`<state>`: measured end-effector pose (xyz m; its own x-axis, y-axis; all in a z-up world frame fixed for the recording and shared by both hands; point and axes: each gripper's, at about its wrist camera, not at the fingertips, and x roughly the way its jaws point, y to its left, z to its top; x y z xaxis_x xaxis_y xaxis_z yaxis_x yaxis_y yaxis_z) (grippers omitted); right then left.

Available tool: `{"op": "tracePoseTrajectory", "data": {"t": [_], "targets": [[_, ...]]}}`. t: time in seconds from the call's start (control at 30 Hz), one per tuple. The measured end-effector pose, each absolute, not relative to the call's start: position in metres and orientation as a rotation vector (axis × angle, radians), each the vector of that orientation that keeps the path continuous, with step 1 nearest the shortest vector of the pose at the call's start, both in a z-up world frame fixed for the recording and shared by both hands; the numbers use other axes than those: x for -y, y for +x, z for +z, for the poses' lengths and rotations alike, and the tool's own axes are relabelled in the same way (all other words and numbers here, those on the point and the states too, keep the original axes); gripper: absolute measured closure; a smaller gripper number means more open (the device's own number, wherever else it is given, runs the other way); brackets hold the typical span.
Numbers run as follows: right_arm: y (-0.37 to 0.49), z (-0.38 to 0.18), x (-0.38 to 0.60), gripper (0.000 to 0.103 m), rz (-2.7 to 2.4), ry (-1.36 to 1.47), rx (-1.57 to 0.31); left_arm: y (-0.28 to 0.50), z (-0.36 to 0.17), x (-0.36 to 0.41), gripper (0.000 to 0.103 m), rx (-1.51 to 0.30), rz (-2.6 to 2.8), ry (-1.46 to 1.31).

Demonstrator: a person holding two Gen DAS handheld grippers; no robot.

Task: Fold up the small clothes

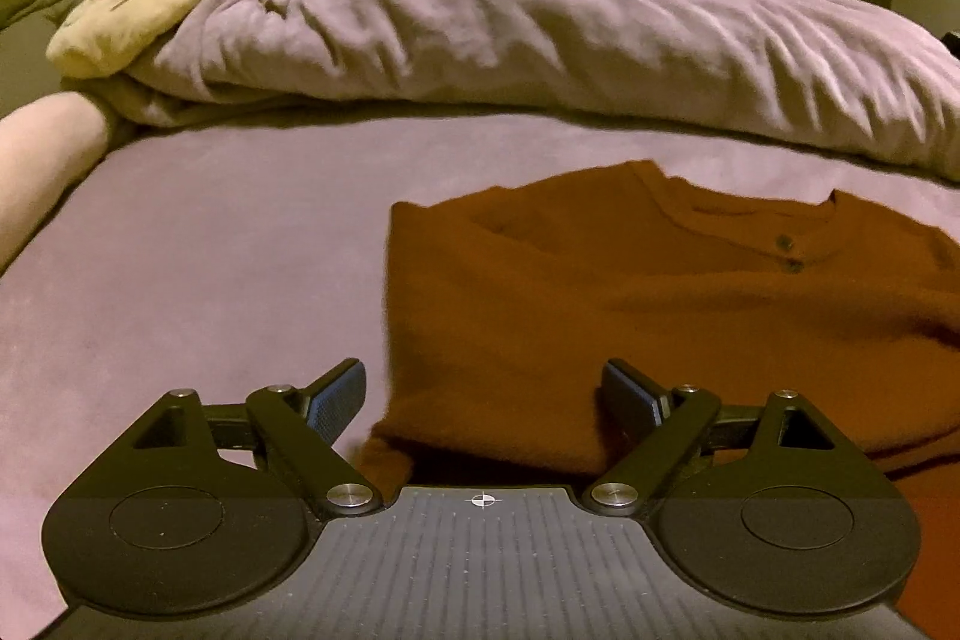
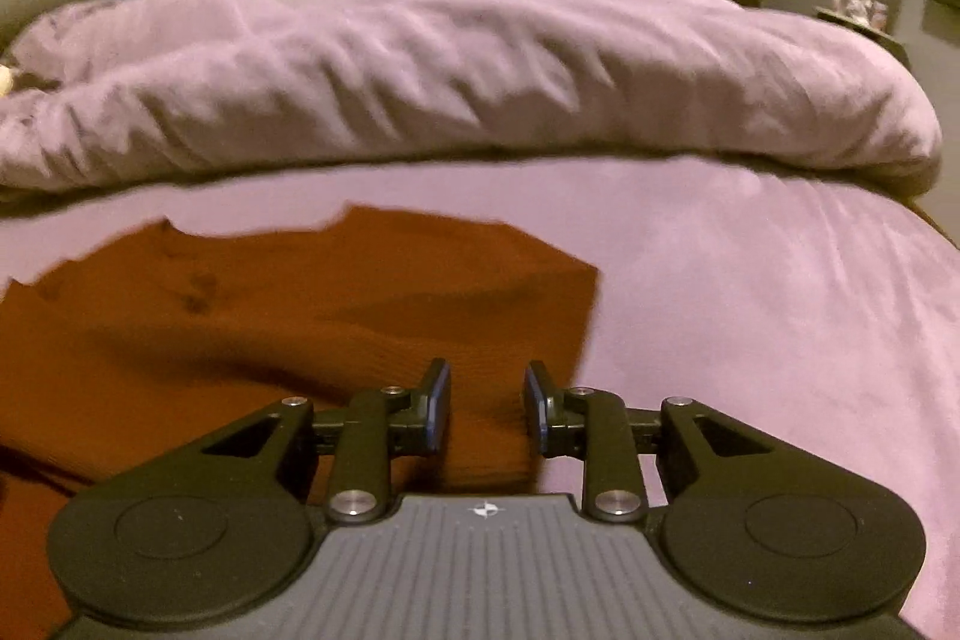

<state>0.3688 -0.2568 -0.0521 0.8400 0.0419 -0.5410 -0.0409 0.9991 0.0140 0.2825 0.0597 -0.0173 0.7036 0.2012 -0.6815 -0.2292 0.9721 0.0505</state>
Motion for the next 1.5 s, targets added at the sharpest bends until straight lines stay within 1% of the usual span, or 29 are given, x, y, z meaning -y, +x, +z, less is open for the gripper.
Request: {"op": "tracePoseTrajectory", "data": {"t": [0.2, 0.33, 0.47, 0.6, 0.67, 0.7, 0.73, 0.77, 0.9, 0.97, 1.17, 1.27, 1.43, 1.5], "targets": [[0.371, -0.058, 0.204, 0.077, 0.247, -0.069, -0.537, 0.301, -0.024, -0.042, 0.009, -0.773, 0.218, -0.029], [0.379, -0.081, 0.190, 0.077, 0.267, -0.140, -0.532, 0.309, -0.037, -0.040, 0.008, -0.789, 0.234, 0.022], [0.381, -0.081, 0.208, 0.076, 0.269, -0.124, -0.514, 0.308, -0.047, -0.053, 0.006, -0.799, 0.257, 0.006], [0.386, -0.085, 0.245, 0.076, 0.164, -0.089, -0.538, 0.302, -0.050, -0.081, 0.005, -0.831, 0.254, -0.148], [0.386, -0.086, 0.267, 0.076, 0.085, -0.062, -0.553, 0.291, -0.048, -0.093, 0.005, -0.831, 0.261, -0.172], [0.386, -0.085, 0.275, 0.074, 0.028, -0.069, -0.563, 0.285, -0.045, -0.096, 0.005, -0.828, 0.266, -0.167], [0.385, -0.084, 0.285, 0.060, -0.017, -0.059, -0.573, 0.277, -0.042, -0.099, 0.005, -0.827, 0.273, -0.158], [0.381, -0.080, 0.295, 0.059, -0.053, -0.033, -0.587, 0.267, -0.039, -0.103, 0.005, -0.824, 0.279, -0.146], [0.336, -0.066, 0.313, 0.059, -0.104, -0.057, -0.589, 0.222, -0.031, -0.109, 0.006, -0.852, 0.298, -0.080], [0.304, -0.064, 0.320, 0.059, -0.074, -0.017, -0.612, 0.194, -0.032, -0.112, 0.006, -0.880, 0.288, -0.061], [0.202, -0.074, 0.329, 0.059, 0.018, 0.156, -0.730, 0.116, -0.031, -0.111, 0.006, -0.946, 0.191, -0.155], [0.163, -0.080, 0.336, 0.059, 0.053, 0.249, -0.802, 0.089, -0.033, -0.107, 0.006, -0.980, 0.158, -0.192], [0.123, -0.096, 0.334, 0.059, 0.103, 0.269, -0.887, 0.060, -0.037, -0.102, 0.017, -0.997, 0.131, -0.199], [0.112, -0.098, 0.334, 0.059, 0.116, 0.285, -0.894, 0.054, -0.037, -0.101, 0.026, -1.006, 0.113, -0.220]]}}
